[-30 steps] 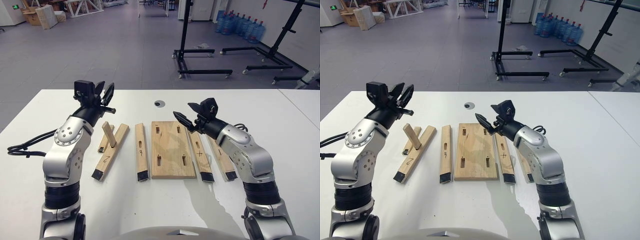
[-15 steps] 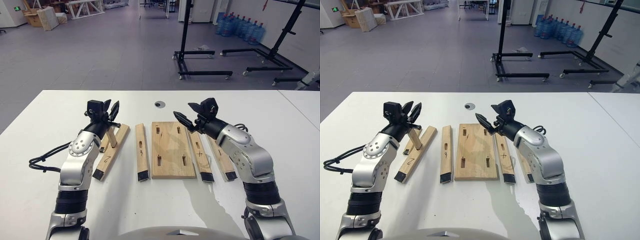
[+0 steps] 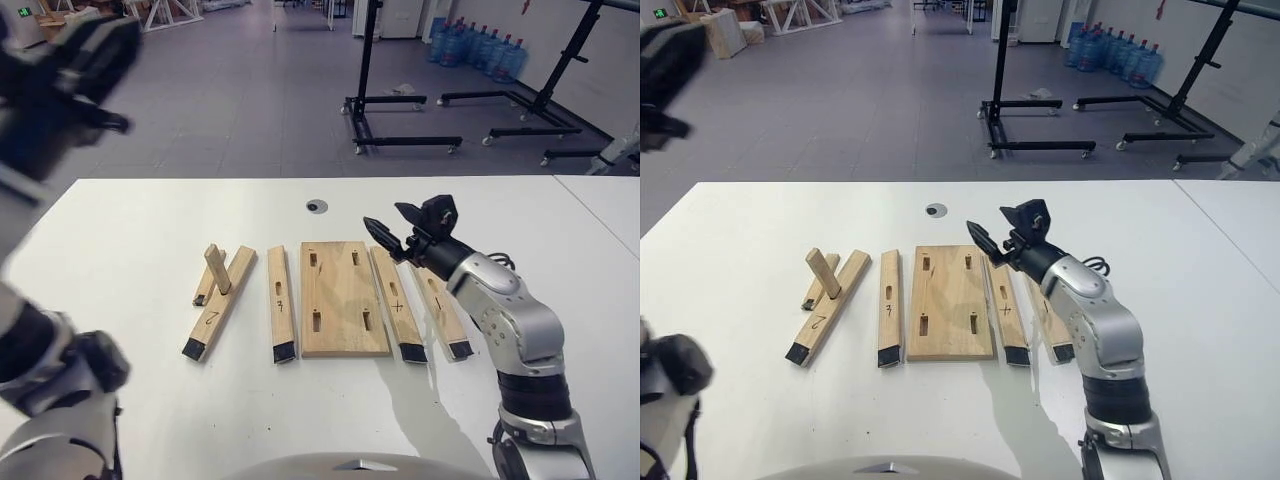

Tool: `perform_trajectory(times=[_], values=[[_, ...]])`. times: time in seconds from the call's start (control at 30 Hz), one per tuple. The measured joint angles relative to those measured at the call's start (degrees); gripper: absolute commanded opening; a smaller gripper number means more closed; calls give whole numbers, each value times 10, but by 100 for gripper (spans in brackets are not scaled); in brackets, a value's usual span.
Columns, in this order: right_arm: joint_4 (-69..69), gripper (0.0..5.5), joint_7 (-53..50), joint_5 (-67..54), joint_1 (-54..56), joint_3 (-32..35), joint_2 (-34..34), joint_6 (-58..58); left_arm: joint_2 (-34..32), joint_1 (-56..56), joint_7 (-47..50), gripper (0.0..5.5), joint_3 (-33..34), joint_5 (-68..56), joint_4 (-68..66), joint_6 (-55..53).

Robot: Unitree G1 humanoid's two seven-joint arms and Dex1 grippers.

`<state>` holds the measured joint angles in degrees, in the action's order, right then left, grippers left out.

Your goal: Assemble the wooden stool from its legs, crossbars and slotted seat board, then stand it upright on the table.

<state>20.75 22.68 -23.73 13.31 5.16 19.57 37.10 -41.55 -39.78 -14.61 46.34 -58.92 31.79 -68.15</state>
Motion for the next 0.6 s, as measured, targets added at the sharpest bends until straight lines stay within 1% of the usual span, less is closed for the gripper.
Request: perform_trajectory(times=[0.03, 0.07, 0.1, 0.17, 0.2, 0.27, 0.3, 0.33, 0.4, 0.47, 0.6], values=[[6, 399, 0, -3, -11, 13, 4, 2, -41, 40, -53, 151, 56, -25, -31, -11], [9, 399, 0, -5, -26, 31, 16, 3, -72, 103, -110, 151, 102, -34, -58, -19], [10, 399, 1, -7, -32, 41, 22, 3, -88, 156, -153, 151, 119, -33, -67, -20], [11, 399, 3, -10, -39, 56, 34, 3, -101, 286, -245, 151, 116, -12, -73, -14], [11, 399, 4, -10, -41, 63, 39, 3, -98, 336, -271, 151, 105, -1, -69, -9], [12, 399, 3, -11, -44, 70, 47, 3, -56, 452, -309, 151, 64, 13, -33, 10], [12, 399, 2, -11, -44, 70, 47, 3, -8, 509, -303, 151, 19, 31, -8, 23], [11, 399, 1, -11, -44, 66, 46, 3, 17, 530, -289, 151, -9, 49, -3, 38], [13, 399, -4, -10, -44, 57, 39, 3, 42, 537, -242, 151, -52, 86, 11, 66], [14, 399, -9, -10, -44, 40, 27, 3, 75, 538, -187, 151, -108, 121, 30, 84], [16, 399, -14, -10, -43, 32, 21, 3, 100, 532, -95, 151, -176, 178, 56, 102]])
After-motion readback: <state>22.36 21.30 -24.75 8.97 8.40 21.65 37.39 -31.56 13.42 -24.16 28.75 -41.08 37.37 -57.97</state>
